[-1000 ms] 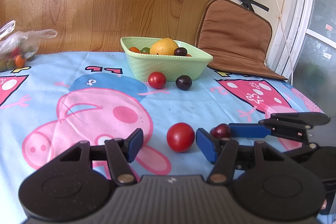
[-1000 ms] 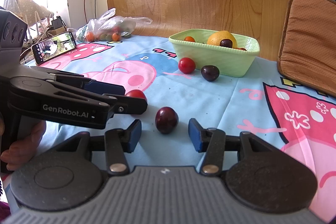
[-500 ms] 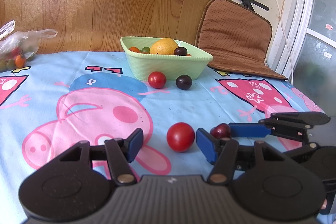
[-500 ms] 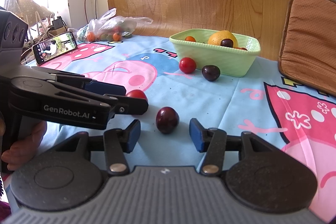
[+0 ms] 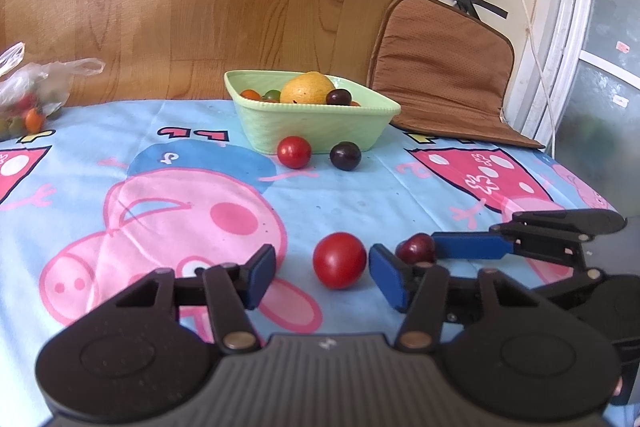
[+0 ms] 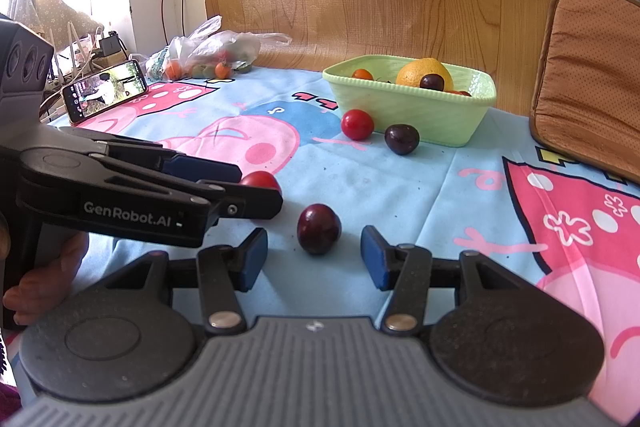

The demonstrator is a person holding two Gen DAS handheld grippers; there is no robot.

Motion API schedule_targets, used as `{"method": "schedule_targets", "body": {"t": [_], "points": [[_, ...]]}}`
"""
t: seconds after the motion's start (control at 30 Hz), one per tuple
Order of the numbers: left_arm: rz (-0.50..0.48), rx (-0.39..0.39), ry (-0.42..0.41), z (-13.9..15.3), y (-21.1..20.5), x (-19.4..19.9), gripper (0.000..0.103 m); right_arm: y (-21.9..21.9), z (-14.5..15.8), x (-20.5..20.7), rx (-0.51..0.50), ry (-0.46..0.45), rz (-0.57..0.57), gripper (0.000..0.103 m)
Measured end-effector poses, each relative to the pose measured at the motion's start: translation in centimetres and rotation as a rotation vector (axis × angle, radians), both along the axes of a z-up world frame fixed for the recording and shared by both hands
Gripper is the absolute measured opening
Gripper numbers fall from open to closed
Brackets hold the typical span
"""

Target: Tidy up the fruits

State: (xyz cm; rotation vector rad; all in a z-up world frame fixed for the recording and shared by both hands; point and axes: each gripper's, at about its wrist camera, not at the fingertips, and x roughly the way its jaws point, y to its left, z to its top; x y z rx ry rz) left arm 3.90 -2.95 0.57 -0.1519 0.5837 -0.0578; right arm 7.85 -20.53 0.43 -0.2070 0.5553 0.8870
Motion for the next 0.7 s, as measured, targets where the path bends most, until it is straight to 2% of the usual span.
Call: {"method": "schedule_targets", "body": {"t": [0.23, 0.27, 0.4, 0.53, 0.7], "points": [[-0.027, 0.014, 0.0, 0.0, -0.5, -0.1, 0.03, -0.1, 0.0, 0.3, 0.005, 0.005, 0.004, 0.054], [-0.023, 0.008, 0.0, 0.0, -0.5, -0.1, 0.03, -0.2, 0.0, 0.4, 0.008, 0.007, 0.007, 0.053], [-0.026, -0.021, 0.011, 0.1, 0.0, 0.1, 0.03, -0.1, 0.1, 0.5, 0.007, -0.003, 0.025, 0.026], [-0.052, -0.055, 0.02, 0.8, 0.5, 1.5, 0.029, -0.4, 0.4, 1.8, 0.026, 0.011, 0.021, 0.026], [-0.052, -0.04, -0.04, 3.6, 1.2, 5.2, 0.029, -0.1, 2.4, 4.4, 0.06, -0.073, -0.013, 0.026]]}}
